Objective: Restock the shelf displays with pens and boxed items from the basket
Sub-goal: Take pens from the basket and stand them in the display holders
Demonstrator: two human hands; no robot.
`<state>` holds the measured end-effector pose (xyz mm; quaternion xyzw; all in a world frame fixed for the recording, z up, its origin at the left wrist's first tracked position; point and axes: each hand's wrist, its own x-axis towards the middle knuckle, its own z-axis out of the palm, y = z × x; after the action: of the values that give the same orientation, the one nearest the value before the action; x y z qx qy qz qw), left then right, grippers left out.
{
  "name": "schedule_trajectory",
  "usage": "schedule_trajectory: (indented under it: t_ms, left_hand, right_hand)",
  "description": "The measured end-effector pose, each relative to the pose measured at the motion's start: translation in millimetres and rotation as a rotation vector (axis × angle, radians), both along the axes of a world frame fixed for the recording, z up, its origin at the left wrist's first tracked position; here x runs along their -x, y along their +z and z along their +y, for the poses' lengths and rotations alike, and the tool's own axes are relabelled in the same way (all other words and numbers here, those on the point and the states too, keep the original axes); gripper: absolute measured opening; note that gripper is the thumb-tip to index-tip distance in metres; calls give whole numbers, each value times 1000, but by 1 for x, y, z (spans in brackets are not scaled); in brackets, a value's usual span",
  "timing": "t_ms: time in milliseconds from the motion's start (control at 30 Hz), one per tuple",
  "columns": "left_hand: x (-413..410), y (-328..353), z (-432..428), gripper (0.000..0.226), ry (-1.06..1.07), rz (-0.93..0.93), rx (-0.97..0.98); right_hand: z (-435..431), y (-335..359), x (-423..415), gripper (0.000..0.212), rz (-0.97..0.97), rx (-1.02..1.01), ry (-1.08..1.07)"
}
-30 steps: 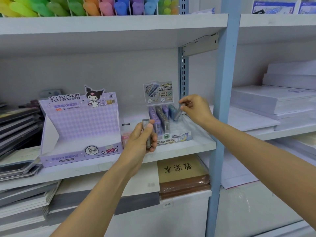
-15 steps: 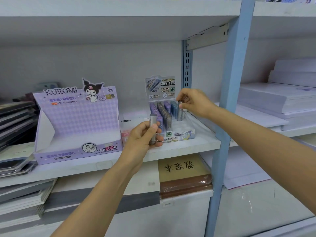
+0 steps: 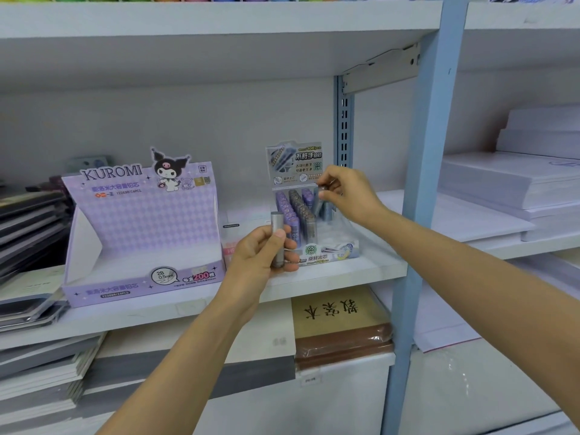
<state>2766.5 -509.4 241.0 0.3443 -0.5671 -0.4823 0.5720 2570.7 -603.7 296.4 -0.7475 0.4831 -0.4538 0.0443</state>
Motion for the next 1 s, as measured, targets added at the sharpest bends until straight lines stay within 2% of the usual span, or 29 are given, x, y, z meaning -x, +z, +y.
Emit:
schedule_trajectory:
  t_ms: [133, 267, 367, 533, 667, 733, 800, 867, 900, 1000]
  left_hand:
    - [0, 1, 0, 19, -8, 2, 1]
    - [0, 2, 0, 19, 1, 5, 0]
    - [1, 3, 0, 20, 0, 4, 0]
    - [2, 4, 3, 20, -9, -1, -2]
    - [2, 5, 4, 17, -12, -12, -13]
    - [3, 6, 4, 18, -16, -14, -15]
    - [3, 7, 5, 18, -19, -20, -6]
    - [5, 8, 6, 21, -8, -55, 19]
    - [6, 8, 7, 23, 0, -75, 34]
    - [12, 12, 11, 28, 10, -87, 59]
  right_hand:
    - [-5, -3, -1, 17, 27, -6, -2]
    - [-8, 7, 4, 15, 157, -93, 53]
    - [-12, 7, 4, 17, 160, -86, 63]
    - [-18, -9, 2, 24, 257, 1, -25]
    - [-13, -10, 5, 30, 325, -103, -59]
    - [-2, -4, 5, 31, 249, -60, 6]
    - [15, 4, 3, 27, 54, 28, 138]
    - [36, 12, -2, 22, -135, 11, 296]
    - [45, 15, -5, 20, -173, -37, 375]
    - [63, 15, -11, 17, -88, -183, 533]
